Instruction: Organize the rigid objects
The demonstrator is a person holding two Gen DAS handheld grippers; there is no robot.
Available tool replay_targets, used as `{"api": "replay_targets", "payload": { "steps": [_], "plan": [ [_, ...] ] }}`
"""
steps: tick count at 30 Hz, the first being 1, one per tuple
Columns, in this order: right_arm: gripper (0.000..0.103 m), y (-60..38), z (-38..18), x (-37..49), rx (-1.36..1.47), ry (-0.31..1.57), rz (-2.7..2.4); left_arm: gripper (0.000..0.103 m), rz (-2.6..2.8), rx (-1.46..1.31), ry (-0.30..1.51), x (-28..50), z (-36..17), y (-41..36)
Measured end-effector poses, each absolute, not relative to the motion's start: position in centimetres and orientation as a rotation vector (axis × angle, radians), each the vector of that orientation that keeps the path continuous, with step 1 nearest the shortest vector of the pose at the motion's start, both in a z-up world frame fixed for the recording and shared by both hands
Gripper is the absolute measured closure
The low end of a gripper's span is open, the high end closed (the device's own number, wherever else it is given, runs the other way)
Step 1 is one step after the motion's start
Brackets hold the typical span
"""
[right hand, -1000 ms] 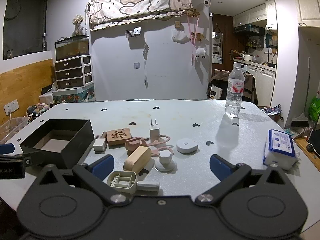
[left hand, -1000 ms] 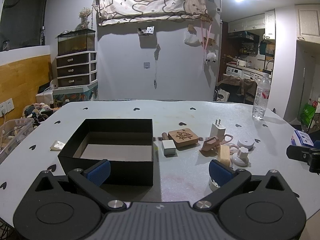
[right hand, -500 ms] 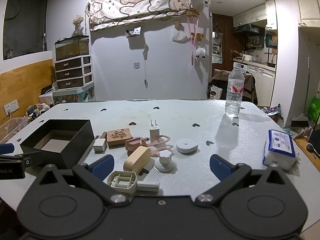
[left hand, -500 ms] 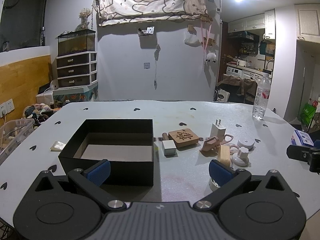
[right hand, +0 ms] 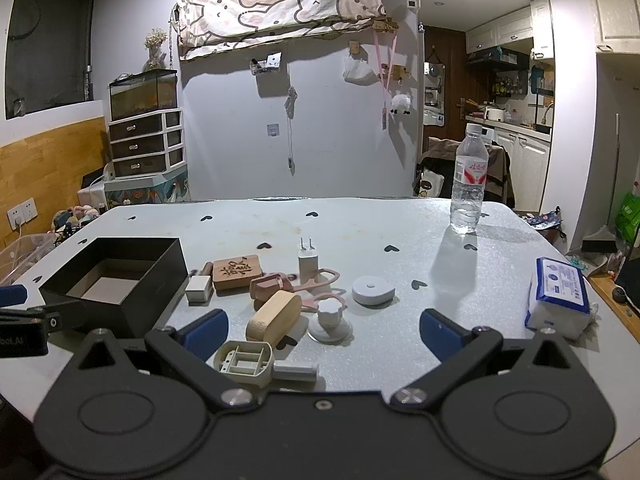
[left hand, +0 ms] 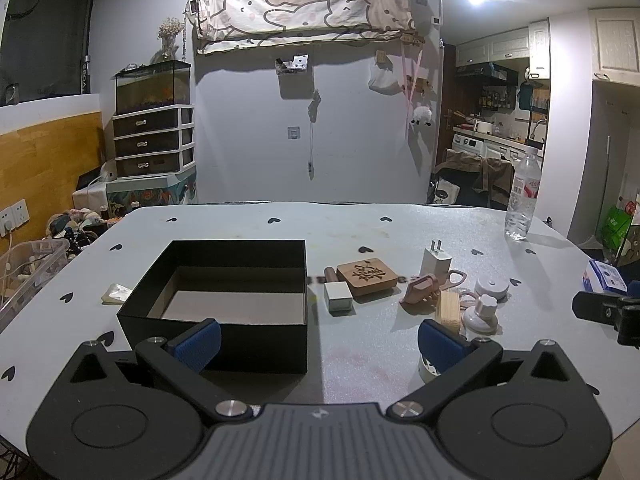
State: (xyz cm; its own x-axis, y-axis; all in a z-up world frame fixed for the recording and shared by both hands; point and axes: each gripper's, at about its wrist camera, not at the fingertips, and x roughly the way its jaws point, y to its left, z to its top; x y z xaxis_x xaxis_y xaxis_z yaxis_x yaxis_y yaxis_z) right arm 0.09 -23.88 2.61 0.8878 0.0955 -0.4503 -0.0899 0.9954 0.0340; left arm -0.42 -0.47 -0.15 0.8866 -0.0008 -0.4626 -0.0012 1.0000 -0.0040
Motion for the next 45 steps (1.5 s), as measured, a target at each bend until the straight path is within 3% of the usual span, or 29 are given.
{"api": "replay_targets", "payload": {
  "steps": [33, 45],
  "plan": [
    [0.0, -23.7, 2.4, 0.1, 0.019, 0.47, 0.099, 0.0, -0.021, -0.005, 0.488, -0.4, 0.5, -0.3],
    [0.0, -23.3, -0.1, 1.5, 0.079, 0.512, 0.151, 0.0, 0.091, -0.051, 0.461, 1.9, -0.9, 4.9]
  ]
}}
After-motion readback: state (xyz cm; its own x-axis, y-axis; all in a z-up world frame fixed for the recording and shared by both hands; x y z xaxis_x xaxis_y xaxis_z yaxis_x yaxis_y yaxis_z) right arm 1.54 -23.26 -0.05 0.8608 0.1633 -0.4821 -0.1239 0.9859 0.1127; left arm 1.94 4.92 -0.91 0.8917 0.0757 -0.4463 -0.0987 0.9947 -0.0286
